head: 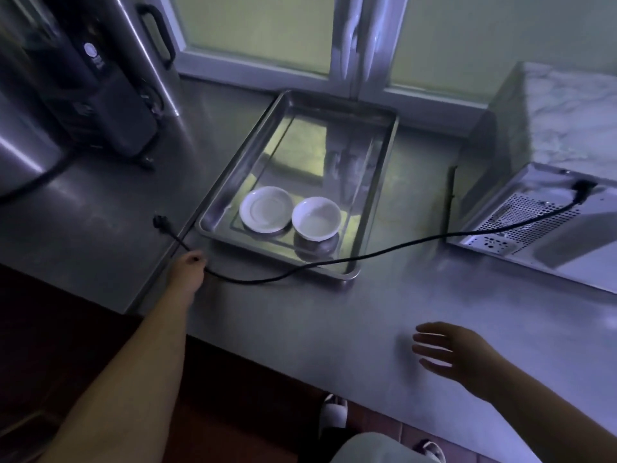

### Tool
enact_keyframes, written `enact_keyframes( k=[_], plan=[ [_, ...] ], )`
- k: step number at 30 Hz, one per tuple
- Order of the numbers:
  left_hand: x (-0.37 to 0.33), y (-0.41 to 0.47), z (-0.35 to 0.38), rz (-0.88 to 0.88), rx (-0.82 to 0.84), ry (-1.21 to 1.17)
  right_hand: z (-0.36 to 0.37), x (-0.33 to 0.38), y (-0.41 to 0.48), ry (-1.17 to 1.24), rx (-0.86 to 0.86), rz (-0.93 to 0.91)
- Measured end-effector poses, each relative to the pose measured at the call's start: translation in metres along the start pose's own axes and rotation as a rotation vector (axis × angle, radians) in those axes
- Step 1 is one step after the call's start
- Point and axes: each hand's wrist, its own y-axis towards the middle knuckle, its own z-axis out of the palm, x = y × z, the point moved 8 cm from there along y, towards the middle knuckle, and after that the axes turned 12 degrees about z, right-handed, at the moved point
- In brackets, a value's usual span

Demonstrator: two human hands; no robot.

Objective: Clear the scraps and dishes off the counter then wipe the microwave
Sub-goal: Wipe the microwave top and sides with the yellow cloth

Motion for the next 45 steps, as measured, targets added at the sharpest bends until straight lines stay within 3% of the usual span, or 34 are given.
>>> enact_keyframes(
  k=[4, 7, 10, 13, 17, 21, 23, 26, 29, 32, 35, 41, 43, 45],
  plan=[
    [-0.047, -0.043, 0.015, 0.155, -0.130, 0.310, -0.013, 0.000, 0.002, 0.122, 0.001, -0.019],
    [-0.093, -0.102, 0.070, 0.317, -0.087, 0.089, -0.035, -0.001, -0.001, 0.250, -0.013, -0.064],
    [-0.143, -0.185, 0.175, 0.458, 0.264, -0.213, -0.078, -0.007, -0.007, 0.392, -0.075, -0.111],
    [-0.179, -0.279, 0.277, 0.464, 0.652, -0.342, -0.141, -0.021, -0.011, 0.555, -0.153, -0.156],
    [-0.191, -0.385, 0.369, 0.452, 1.045, -0.242, -0.241, -0.055, -0.018, 0.783, -0.286, -0.209],
    [-0.183, -0.445, 0.425, 0.401, 1.171, -0.080, -0.340, -0.106, -0.029, 0.900, -0.485, -0.246],
    [-0.177, -0.465, 0.448, 0.375, 1.184, 0.001, -0.389, -0.127, -0.040, 0.851, -0.655, -0.299],
    [-0.172, -0.491, 0.478, 0.339, 1.208, 0.080, -0.458, -0.142, -0.062, 0.587, -0.948, -0.348],
    [-0.171, -0.511, 0.503, 0.323, 1.200, 0.118, -0.522, -0.144, -0.057, 0.317, -1.059, -0.321],
    [-0.169, -0.524, 0.525, 0.326, 1.158, 0.169, -0.581, -0.147, -0.023, 0.102, -1.003, -0.118],
    [-0.168, -0.537, 0.541, 0.336, 1.112, 0.246, -0.605, -0.147, 0.009, 0.125, -0.765, 0.043],
    [-0.198, -0.565, 0.571, 0.354, 1.036, 0.199, -0.612, -0.135, 0.019, 0.544, -0.423, 0.034],
    [-0.217, -0.575, 0.581, 0.351, 1.038, 0.133, -0.607, -0.116, 0.011, 0.454, -0.414, -0.028],
    [-0.240, -0.586, 0.589, 0.466, 1.080, 0.170, -0.598, -0.083, -0.010, 0.223, -0.473, -0.181]
  ],
)
